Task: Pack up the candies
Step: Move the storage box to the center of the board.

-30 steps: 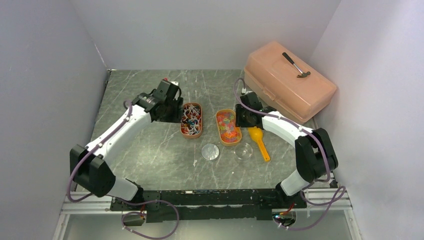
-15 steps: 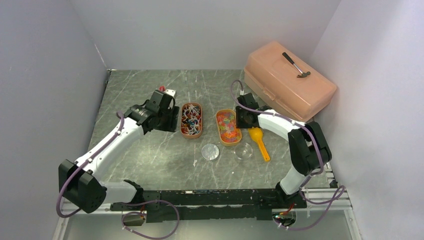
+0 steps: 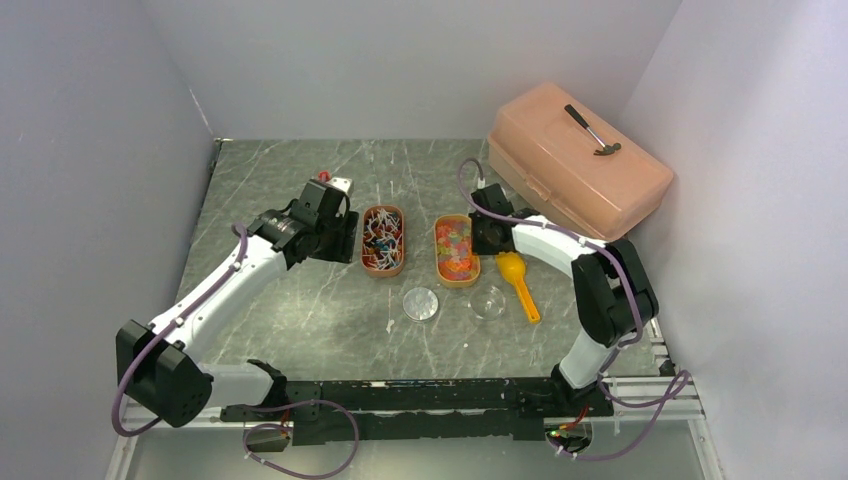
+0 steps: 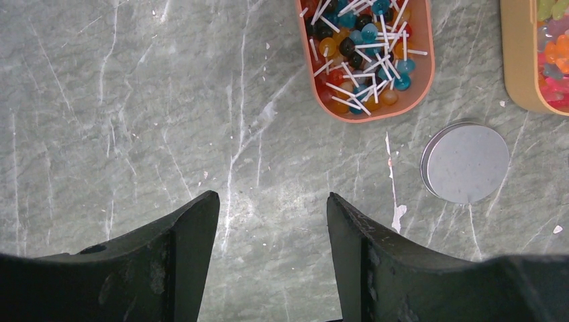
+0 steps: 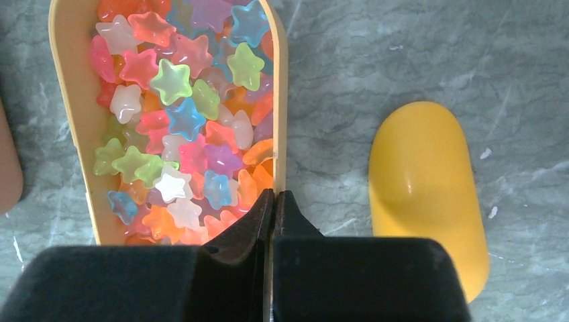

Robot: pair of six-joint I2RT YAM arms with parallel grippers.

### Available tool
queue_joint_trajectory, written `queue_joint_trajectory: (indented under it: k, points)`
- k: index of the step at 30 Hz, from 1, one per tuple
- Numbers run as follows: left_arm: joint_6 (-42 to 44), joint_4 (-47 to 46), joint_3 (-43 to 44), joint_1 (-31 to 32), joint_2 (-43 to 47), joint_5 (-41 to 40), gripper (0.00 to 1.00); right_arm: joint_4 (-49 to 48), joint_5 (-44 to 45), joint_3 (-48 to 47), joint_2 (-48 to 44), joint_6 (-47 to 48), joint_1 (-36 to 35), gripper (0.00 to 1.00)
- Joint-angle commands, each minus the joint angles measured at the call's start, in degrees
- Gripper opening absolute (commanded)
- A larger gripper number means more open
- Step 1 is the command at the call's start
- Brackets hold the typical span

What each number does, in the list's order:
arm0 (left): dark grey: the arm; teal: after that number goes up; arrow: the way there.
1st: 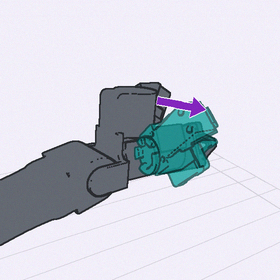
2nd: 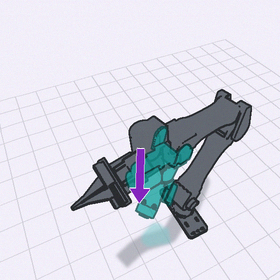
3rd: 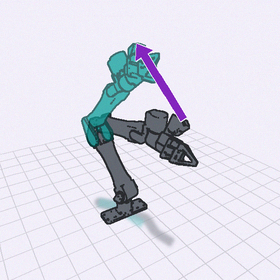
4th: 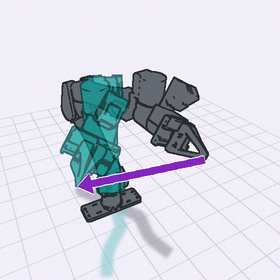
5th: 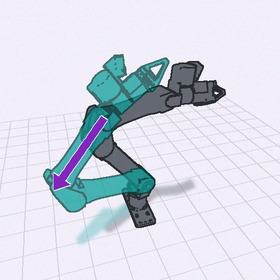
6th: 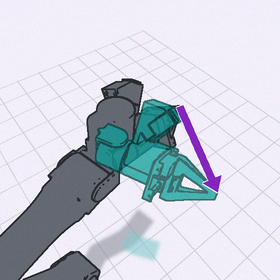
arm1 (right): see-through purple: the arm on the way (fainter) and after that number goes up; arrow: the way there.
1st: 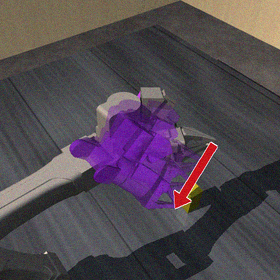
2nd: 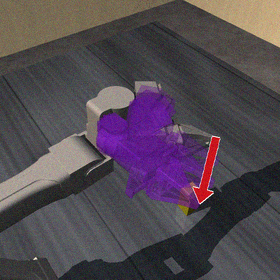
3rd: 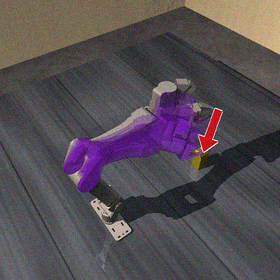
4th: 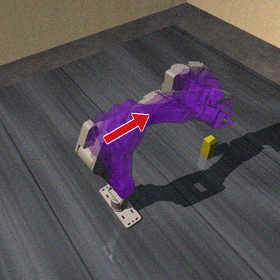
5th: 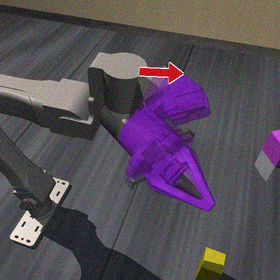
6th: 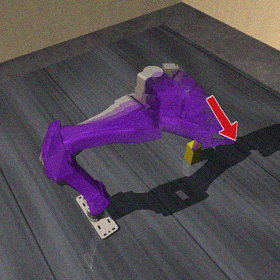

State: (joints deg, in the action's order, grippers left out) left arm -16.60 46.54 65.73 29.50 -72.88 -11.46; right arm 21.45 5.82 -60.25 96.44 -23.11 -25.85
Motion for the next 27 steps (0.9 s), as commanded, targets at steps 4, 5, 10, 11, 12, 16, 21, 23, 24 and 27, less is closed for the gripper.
queue_joint_trajectory:
  k: [4,5,10,11,12,16,21,23,24,27]
  points:
    - [0.80,-1.54,0.03,0.04,2.88,-0.75,0.66,-1.43,0.51,-6.40,0.39,-1.90,-2.80,0.00]
    - [0.71,-1.59,0.01,0.04,3.15,-0.59,0.66,-1.41,0.59,-6.90,0.62,-2.31,-3.14,0.00]
    - [0.84,-1.79,-0.22,0.04,3.73,0.47,0.66,-0.85,1.05,-9.67,2.74,-4.68,-4.32,0.00]
    - [0.76,-1.68,-0.19,0.04,3.83,0.55,0.65,-0.75,1.22,-10.24,3.31,-5.27,-4.61,0.00]
    - [0.78,-1.77,-0.17,-0.01,3.93,0.63,0.65,-0.65,1.50,-10.92,3.81,-5.85,-4.95,0.00]
    - [0.62,-1.99,-0.64,0.03,4.78,1.21,0.65,-0.33,2.54,-13.30,6.46,-8.54,-5.45,0.00]
    - [0.40,-2.16,-1.02,0.05,5.63,1.67,0.66,-0.81,3.88,-14.99,8.40,-10.95,-5.49,0.00]
    - [0.23,-2.12,-0.98,0.12,5.77,1.53,0.66,-1.09,3.61,-15.46,8.92,-11.35,-5.45,0.00]
    - [0.17,-2.11,-1.04,0.17,5.79,1.52,0.65,-0.94,3.48,-15.94,9.20,-11.46,-5.52,0.00]
    - [0.14,-2.16,-1.12,0.13,6.21,1.36,0.65,-1.08,3.21,-16.09,9.09,-11.47,-5.49,0.00]
